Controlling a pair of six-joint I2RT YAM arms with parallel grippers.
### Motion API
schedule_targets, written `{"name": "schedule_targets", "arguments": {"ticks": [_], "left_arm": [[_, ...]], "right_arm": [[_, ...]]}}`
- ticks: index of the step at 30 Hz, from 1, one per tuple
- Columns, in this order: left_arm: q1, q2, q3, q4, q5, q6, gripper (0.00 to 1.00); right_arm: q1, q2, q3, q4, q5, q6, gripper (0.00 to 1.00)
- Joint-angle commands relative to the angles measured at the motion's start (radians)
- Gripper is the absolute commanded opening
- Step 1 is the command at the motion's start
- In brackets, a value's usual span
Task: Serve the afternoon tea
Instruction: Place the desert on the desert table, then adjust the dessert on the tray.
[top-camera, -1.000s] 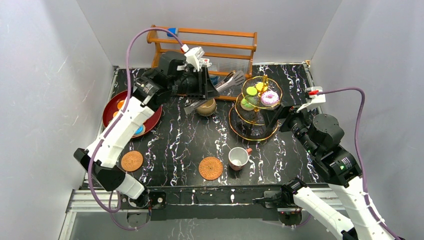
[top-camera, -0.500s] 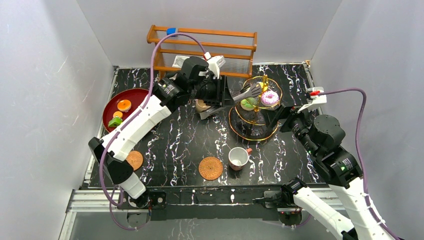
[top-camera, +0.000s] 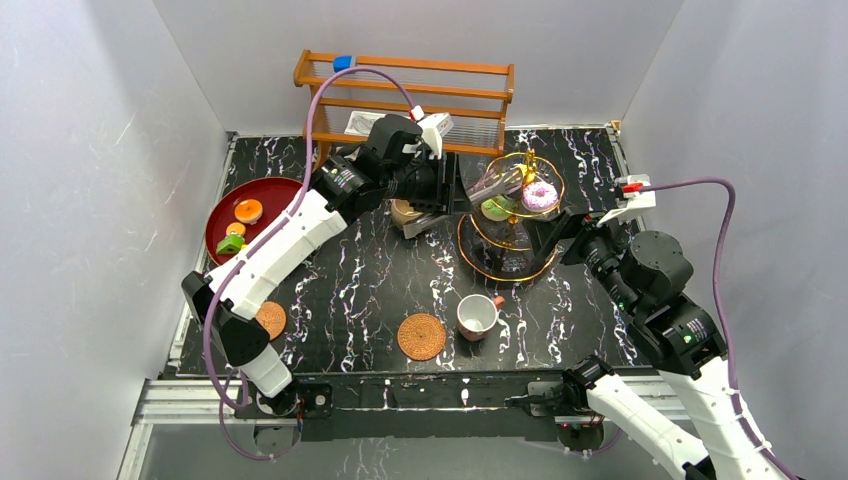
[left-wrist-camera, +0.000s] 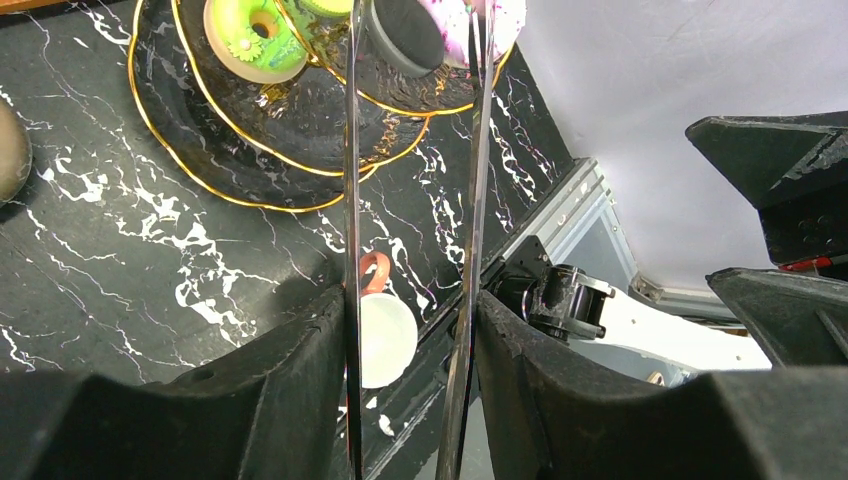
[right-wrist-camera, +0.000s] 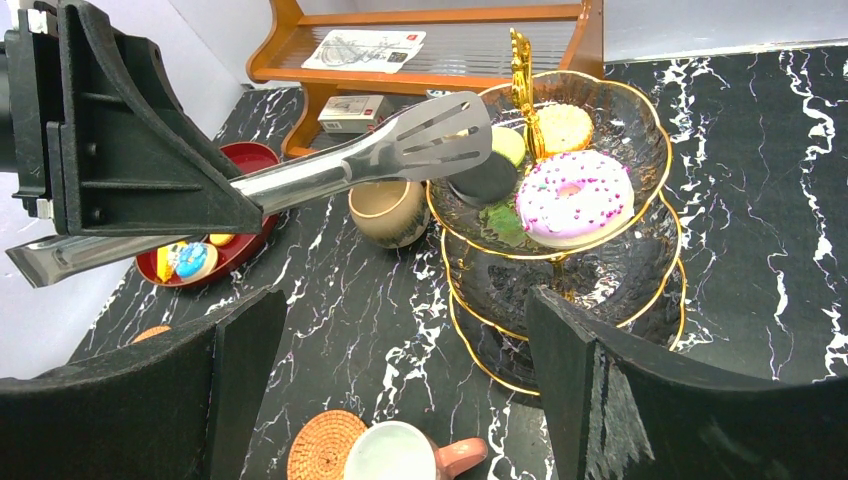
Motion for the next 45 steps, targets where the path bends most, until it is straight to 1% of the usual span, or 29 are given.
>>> {"name": "schedule_targets", "arguments": {"ticks": [1, 11, 20, 28, 30, 39, 45], "left_arm": [[-0.002, -0.013, 0.039, 0.015, -0.009, 0.01, 0.46], [-0.002, -0.018, 0.05, 0.016, -0.016, 0.016, 0.46], [-0.002, -0.05, 0.039, 0.024, -0.088, 0.029, 0.46], [-0.001, -0.118, -0.016, 0.045, -0.253, 0.056, 0.46], [-0.001, -0.132, -0.029, 0.04, -0.323, 0.067, 0.47], [0.018, -0.149, -0.056, -0.057, -0.611, 0.124, 0.49], [0.045, -0.145, -0.107, -0.096, -0.763, 0.161, 0.49]], "right_arm": [[0.003, -0.009, 0.045, 0.036, 0.013, 0.006, 0.99], [0.004, -0.007, 0.039, 0.042, 0.012, 0.006, 0.99], [0.005, -0.007, 0.035, 0.041, 0.012, 0.004, 0.99], [0.004, -0.01, 0.031, 0.039, 0.004, 0.004, 0.99], [0.004, -0.011, 0.03, 0.039, 0.001, 0.006, 0.99], [0.003, -0.01, 0.034, 0.037, -0.001, 0.004, 0.99], [0.005, -0.01, 0.031, 0.037, -0.004, 0.005, 0.99]]}}
